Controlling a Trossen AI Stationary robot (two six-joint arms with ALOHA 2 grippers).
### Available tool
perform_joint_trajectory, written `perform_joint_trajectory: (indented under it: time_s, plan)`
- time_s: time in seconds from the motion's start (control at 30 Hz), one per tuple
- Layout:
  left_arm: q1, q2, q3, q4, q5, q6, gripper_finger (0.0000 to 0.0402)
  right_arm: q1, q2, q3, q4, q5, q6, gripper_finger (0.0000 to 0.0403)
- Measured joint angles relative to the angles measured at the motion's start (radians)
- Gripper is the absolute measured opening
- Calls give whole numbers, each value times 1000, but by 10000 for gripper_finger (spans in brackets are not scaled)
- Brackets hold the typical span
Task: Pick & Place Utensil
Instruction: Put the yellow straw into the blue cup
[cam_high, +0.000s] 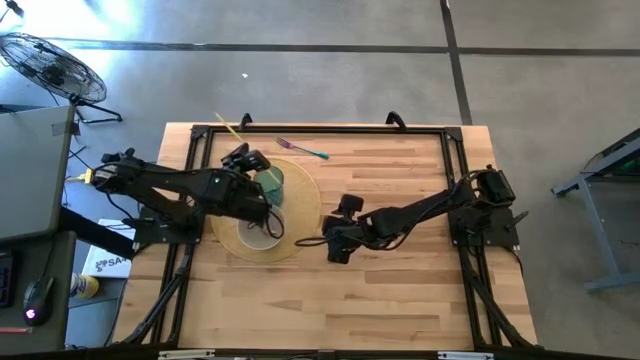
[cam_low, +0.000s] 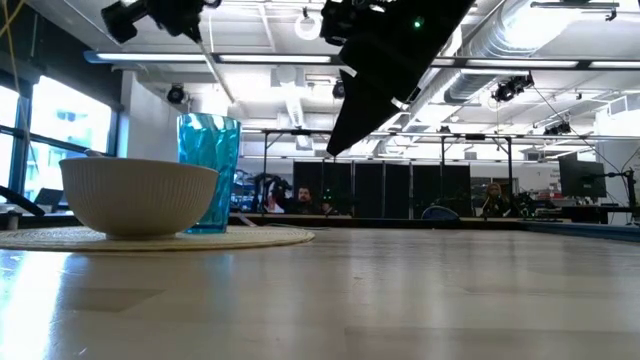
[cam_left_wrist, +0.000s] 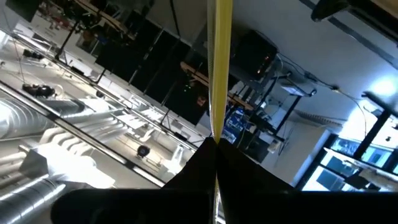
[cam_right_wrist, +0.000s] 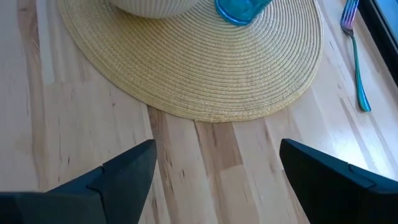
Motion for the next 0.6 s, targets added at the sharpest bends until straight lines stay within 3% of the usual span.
perform_joint_trajectory:
  time_s: [0.5, 0.6]
  plan:
    - [15, -43, -143, -2, 22, -45, 0, 6, 0, 0, 39, -13, 16, 334]
    - [16, -41, -168, 2, 65, -53, 0, 6, 0, 0, 46, -27, 16, 335]
